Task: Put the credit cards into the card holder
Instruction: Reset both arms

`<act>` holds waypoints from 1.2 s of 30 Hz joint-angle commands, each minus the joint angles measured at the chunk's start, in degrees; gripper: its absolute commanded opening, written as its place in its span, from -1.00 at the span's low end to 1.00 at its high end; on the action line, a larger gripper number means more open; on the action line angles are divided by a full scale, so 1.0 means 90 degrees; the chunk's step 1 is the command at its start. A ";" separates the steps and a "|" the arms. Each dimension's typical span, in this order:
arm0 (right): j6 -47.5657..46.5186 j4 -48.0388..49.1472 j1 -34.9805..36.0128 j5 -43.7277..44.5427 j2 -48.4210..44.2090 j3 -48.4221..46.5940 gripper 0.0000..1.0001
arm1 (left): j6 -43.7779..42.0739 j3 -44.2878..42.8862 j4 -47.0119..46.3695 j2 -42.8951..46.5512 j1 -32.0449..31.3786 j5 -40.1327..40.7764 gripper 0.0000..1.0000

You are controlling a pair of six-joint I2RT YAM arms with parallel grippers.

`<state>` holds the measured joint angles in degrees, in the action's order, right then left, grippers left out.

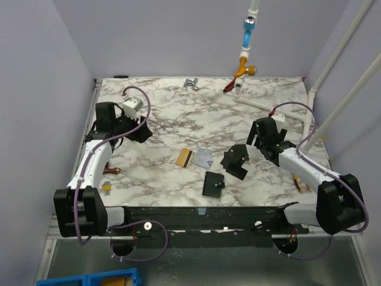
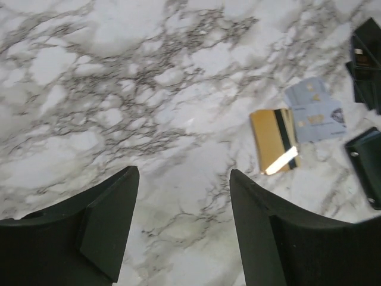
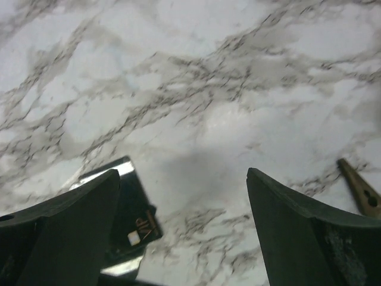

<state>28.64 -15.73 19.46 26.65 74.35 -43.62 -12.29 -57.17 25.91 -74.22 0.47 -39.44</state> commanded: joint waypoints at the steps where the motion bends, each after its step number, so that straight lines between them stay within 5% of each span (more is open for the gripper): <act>1: -0.0899 0.2490 -0.0470 0.1015 0.0011 0.0575 0.80 | 0.0714 0.1437 -0.2783 0.0633 0.0659 0.0750 0.29; 4: -0.1276 0.3771 -0.0595 0.1359 -0.0065 0.1199 0.81 | 0.0915 0.2578 -0.4737 0.0998 0.0749 0.1201 0.42; 6: -0.1695 0.4987 -0.0617 0.1684 -0.0052 0.1761 0.81 | 0.1032 0.3239 -0.5849 0.1129 0.0751 0.1448 0.95; 12: -0.2026 0.8105 -0.0659 0.1900 0.0457 0.3057 0.81 | 0.1232 0.4254 -0.7847 0.0856 0.0749 0.1340 0.97; 18: -0.1993 0.9198 -0.0688 0.1843 0.1268 0.3157 0.78 | 0.1245 0.4196 -0.7727 0.0866 0.0752 0.1422 0.97; 22: -0.2435 0.9731 -0.0708 0.1334 0.1830 0.3034 0.75 | 0.1459 0.4785 -0.9270 0.0619 0.0718 0.1374 0.97; 23: -0.2375 0.9432 -0.0719 0.1156 0.1795 0.2947 0.99 | 0.1515 0.4811 -0.9520 0.0454 0.0671 0.1627 0.97; 27: -0.2661 1.0176 -0.0730 0.0567 0.1764 0.3364 1.00 | 0.1557 0.4602 -0.9124 0.0408 0.0624 0.1963 0.97; 31: -0.2663 1.0440 -0.0921 -0.0356 0.1871 0.3526 1.00 | 0.1461 0.5039 -1.0380 0.0018 0.0441 0.2190 0.97; 33: -0.2589 1.0971 -0.1149 -0.0599 0.2286 0.3524 1.00 | 0.1251 0.4949 -0.9755 0.0215 0.0339 0.2335 0.97; 36: -0.2325 1.0024 -0.1321 -0.0782 0.2102 0.3261 1.00 | 0.1239 0.4981 -0.9849 0.0216 0.0312 0.2398 0.97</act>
<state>6.09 75.29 9.80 25.63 93.01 -12.75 0.51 -13.02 -59.40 -72.62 4.16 -20.62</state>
